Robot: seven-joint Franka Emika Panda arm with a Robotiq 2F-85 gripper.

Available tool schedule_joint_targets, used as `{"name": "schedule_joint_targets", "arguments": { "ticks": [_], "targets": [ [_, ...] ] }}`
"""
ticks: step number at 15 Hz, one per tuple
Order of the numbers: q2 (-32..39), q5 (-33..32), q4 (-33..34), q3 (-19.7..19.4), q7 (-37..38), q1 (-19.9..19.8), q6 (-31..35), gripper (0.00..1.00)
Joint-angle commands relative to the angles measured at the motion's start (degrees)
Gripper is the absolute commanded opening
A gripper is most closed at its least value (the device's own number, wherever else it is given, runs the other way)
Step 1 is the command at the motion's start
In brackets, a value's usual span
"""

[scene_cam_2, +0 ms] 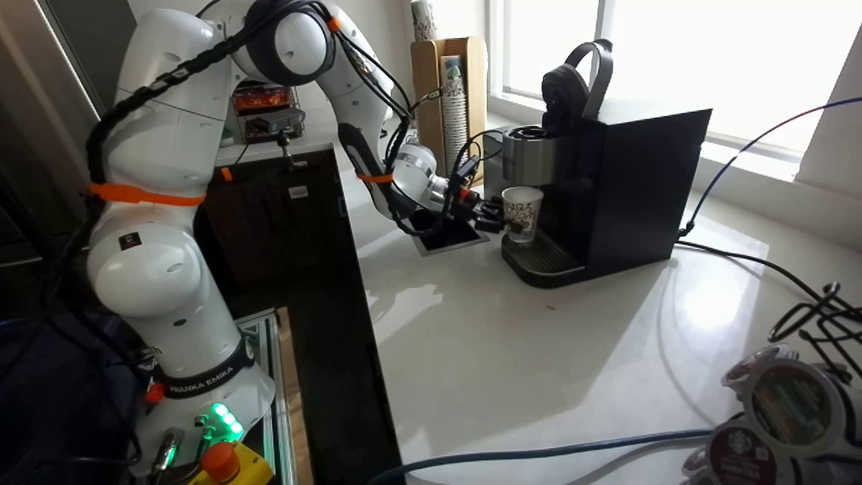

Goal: Remove the cup from the coffee maker

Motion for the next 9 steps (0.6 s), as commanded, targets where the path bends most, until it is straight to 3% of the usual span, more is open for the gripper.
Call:
{"name": "schedule_joint_targets", "arguments": {
  "ticks": [1,5,7,8,9],
  "targets": [
    [-0.2,-0.9,-1.7,0.7,1.6,0.9,0.2,0.74],
    [-0.1,-0.6,-2.6,0.7,2.2,0.9,-0.3,0.79],
    [-0.6,-0.4,-3.4,0.4,3.1,0.6,-0.9,0.66],
    [-0.9,-0.5,-3.5,0.3,3.3,0.6,-1.1,0.5],
    [-1.0,-0.5,-3.6,0.1,3.7,0.5,-1.3,0.49]
  ]
}}
